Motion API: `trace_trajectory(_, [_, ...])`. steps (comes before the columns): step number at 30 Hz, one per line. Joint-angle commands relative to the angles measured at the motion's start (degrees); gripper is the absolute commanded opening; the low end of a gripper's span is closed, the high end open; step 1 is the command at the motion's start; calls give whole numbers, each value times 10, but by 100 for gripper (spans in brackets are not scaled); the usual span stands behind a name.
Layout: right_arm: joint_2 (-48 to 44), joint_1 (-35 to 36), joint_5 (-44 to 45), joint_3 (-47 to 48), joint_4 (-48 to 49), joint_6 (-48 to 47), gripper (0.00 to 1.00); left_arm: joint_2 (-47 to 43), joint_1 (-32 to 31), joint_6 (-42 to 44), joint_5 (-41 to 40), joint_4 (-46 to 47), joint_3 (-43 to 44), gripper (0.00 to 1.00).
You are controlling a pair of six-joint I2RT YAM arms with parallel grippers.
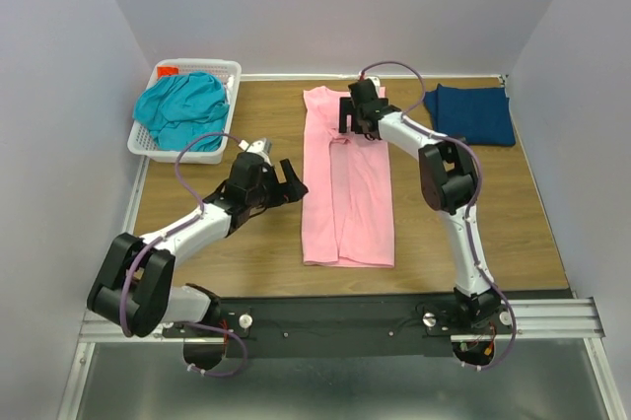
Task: Fold and stack the t-shirts
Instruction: Fold the tshirt
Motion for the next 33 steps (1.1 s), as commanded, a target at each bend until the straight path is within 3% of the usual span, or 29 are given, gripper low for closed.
trace_trajectory(1, [-4,1,-45,14,-41,-21,100,5,-13,21,24,-48,3,98])
trace_trajectory(4, [-32,0,-78,15,-46,-24,100,-10,-28,17,20,-76,-11,98])
trace_trajectory(9, [-136,1,-102,-15,-47,1,100,-33,-113,-22,40,-107,-51,98])
trace_trajectory(13, [-232,2,-116,-105,-46,41,100,-57,-151,-59,41,-118,-89,98])
trace_trajectory(15, [-290,2,-124,-194,-45,65,100,-88,-166,-84,23,-122,-115,98])
trace_trajectory(21, [-417,1,-129,-372,-34,132,100,-164,-177,-108,24,-115,-175,92])
trace_trajectory(28, [-570,1,-99,-543,-28,213,100,-179,-192,-106,49,-84,-200,76])
trace_trajectory(30, [-603,1,-95,-564,-29,218,100,-170,-196,-107,48,-73,-202,65])
trace_trajectory(31, [-613,1,-96,-585,-29,220,100,-162,-197,-108,46,-72,-202,52])
trace_trajectory(33, [-637,1,-103,-604,-29,219,100,-155,-199,-110,45,-68,-204,45])
